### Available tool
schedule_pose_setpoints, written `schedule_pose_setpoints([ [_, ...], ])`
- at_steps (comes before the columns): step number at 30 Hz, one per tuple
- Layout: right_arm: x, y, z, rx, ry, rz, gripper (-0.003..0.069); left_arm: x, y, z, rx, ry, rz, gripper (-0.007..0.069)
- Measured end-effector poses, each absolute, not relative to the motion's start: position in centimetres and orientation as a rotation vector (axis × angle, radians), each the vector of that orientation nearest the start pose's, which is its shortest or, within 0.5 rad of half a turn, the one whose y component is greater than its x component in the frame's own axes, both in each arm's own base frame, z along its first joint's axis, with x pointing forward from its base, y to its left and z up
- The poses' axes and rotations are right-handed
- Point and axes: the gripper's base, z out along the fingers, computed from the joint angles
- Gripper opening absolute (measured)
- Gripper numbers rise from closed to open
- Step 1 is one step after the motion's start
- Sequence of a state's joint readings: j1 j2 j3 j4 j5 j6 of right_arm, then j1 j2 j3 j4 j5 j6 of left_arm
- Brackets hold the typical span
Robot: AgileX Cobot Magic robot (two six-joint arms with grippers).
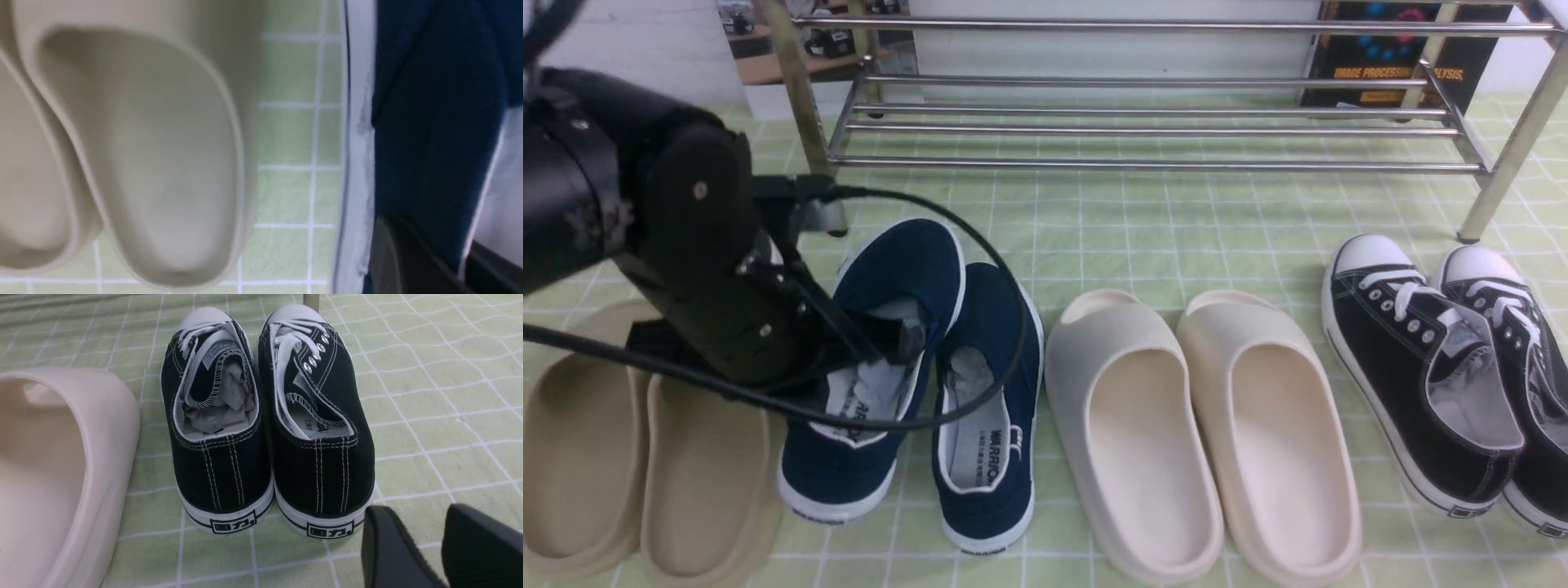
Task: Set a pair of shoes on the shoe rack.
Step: Use the left arm to put a shoe into the shoe rack
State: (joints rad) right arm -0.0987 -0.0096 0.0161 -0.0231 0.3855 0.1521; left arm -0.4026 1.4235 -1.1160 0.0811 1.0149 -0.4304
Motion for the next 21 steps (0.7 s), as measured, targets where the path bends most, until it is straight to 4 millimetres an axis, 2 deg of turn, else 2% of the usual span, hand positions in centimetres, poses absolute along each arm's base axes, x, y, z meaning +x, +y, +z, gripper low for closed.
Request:
schedule_pose_setpoints([
  [5, 5.2, -0.6, 17.4, 0.221, 1.862, 0.014, 0.0239, 27.1, -11.0, 32.3, 0.066, 2.718, -0.141, 0.0013],
  [7, 5.2, -0.6, 17.4, 0.221, 1.862, 0.014, 0.0239, 28.7, -11.4, 33.0, 0.060, 2.695, -0.162, 0.0013],
  [8, 5.2, -0.6, 17.4, 0.221, 1.862, 0.014, 0.0239, 28.7, -11.4, 33.2, 0.059, 2.689, -0.166, 0.0013],
  [12, 5.2, -0.6, 17.4, 0.221, 1.862, 0.014, 0.0239, 32.8, -12.0, 32.2, 0.044, 2.724, -0.223, 0.0013],
  [17, 5.2, -0.6, 17.4, 0.221, 1.862, 0.014, 0.0239, 38.2, -11.6, 30.0, -0.018, 2.759, -0.238, 0.0013],
  [21, 5.2, -0.6, 17.4, 0.221, 1.862, 0.014, 0.0239, 41.0, -10.9, 29.6, -0.052, 2.734, -0.234, 0.0013],
])
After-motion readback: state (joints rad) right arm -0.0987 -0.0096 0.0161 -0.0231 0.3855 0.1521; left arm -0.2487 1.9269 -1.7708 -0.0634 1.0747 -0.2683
